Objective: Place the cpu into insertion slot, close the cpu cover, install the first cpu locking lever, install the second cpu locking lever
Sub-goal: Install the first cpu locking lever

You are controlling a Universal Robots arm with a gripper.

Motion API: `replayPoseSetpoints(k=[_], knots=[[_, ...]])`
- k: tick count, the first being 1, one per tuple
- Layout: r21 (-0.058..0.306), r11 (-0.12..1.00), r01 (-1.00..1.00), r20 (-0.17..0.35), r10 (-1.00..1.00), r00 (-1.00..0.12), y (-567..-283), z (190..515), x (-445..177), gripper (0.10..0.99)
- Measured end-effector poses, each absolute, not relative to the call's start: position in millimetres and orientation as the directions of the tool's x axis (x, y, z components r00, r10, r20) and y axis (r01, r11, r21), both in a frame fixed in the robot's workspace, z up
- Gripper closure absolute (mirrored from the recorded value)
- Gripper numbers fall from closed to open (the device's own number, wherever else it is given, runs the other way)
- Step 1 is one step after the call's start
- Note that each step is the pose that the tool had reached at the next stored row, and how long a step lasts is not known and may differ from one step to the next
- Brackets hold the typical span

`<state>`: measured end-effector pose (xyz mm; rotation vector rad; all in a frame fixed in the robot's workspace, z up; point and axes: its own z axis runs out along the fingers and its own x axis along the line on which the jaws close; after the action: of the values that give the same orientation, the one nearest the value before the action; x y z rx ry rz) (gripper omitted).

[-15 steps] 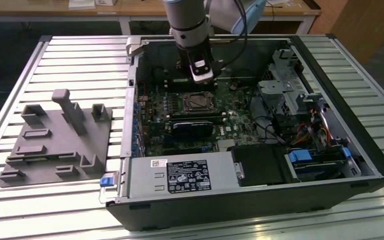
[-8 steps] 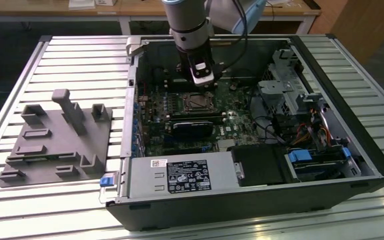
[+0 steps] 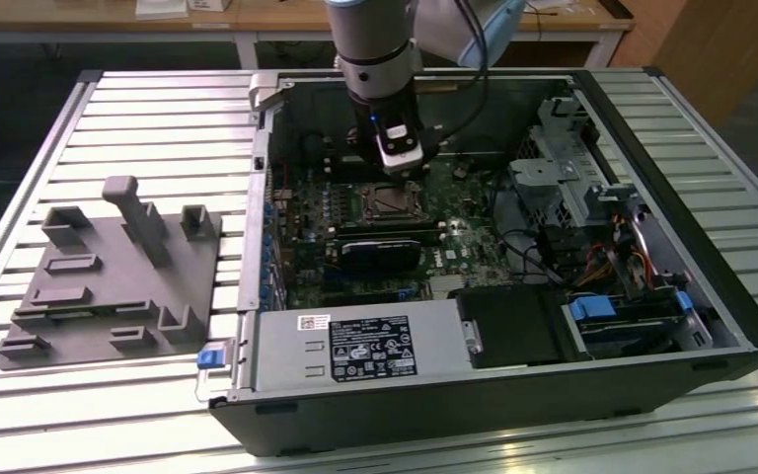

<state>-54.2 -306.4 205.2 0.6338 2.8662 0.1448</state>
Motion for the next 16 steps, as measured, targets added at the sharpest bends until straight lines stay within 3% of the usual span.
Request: replayPoseSetpoints(k=[16], knots=[[0.025,0.908,0.418,-0.074,0.418,-0.905,-318,204,-45,0.98]])
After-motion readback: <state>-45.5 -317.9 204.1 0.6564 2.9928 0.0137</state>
